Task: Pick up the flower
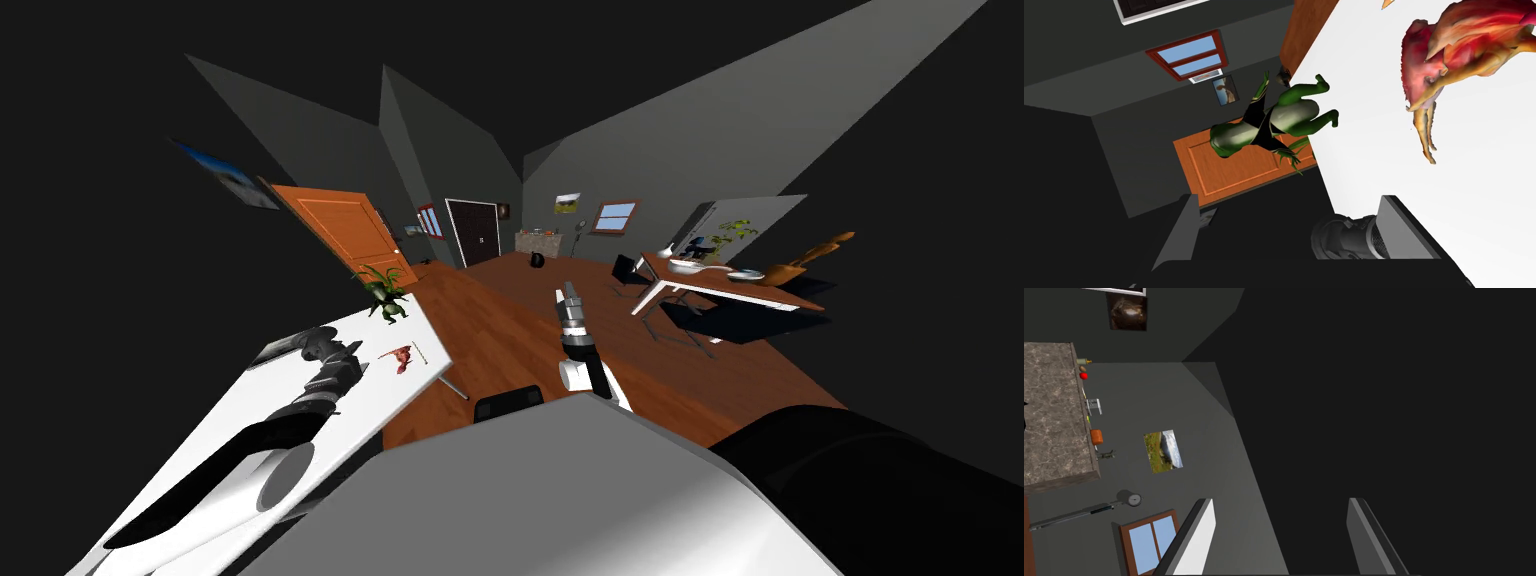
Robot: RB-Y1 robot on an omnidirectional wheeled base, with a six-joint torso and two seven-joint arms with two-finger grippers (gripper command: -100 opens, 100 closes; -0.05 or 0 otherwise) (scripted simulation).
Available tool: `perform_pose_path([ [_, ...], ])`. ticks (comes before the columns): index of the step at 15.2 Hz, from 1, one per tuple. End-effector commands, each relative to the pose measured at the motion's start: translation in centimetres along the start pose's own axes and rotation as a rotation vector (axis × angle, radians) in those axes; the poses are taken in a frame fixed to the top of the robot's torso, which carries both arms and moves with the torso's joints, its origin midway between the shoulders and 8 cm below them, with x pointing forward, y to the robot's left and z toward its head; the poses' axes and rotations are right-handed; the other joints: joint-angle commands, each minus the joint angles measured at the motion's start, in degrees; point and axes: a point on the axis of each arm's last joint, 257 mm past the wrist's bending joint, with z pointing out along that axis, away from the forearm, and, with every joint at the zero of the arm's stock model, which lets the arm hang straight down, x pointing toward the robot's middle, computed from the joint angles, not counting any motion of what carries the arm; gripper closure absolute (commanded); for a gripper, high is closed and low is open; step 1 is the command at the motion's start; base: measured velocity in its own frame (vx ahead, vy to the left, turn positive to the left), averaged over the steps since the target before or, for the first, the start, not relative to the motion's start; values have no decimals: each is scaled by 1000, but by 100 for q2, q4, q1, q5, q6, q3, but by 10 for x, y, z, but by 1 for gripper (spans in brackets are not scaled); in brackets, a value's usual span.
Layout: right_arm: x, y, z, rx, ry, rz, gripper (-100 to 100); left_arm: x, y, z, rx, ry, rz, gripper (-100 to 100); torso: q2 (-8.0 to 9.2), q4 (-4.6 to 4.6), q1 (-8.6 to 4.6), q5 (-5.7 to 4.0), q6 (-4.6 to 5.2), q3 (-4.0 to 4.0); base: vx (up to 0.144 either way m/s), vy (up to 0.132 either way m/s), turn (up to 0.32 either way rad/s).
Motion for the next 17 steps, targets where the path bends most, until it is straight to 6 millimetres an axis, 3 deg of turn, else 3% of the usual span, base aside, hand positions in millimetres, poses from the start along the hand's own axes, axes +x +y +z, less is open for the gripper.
perform_pose_path([
  [1, 0, 0, 0, 0, 0, 0, 0, -17, 19, -1, -68, -11, -12, -100, 0, 0, 0, 0, 0, 0, -9, 36, -248],
  [2, 0, 0, 0, 0, 0, 0, 0, -16, 21, -1, -77, -9, -16, -100, 0, 0, 1, 0, 1, 0, -10, 36, -184],
  [5, 0, 0, 0, 0, 0, 0, 0, -40, 41, -6, -161, -24, -34, -100, -1, 0, 0, 0, 1, -1, -11, 32, -252],
  [7, 0, 0, 0, 0, 0, 0, 0, -39, 44, -7, -173, -21, -40, -100, -2, 0, 0, 0, 0, -1, -7, 28, -140],
  [10, 0, 0, 0, 0, 0, 0, 0, -59, 60, -13, -248, -31, -69, -100, -3, 0, -6, -1, 0, -2, -10, 21, -204],
  [12, 0, 0, 0, 0, 0, 0, 0, -58, 64, -14, -265, -28, -70, -100, -2, 0, -3, -1, 0, -1, -11, 29, -156],
  [17, 0, 0, 0, 0, 0, 0, 0, -80, 89, -28, -387, -31, -120, -100, -4, -1, -3, 0, 0, -3, -10, 26, -218],
])
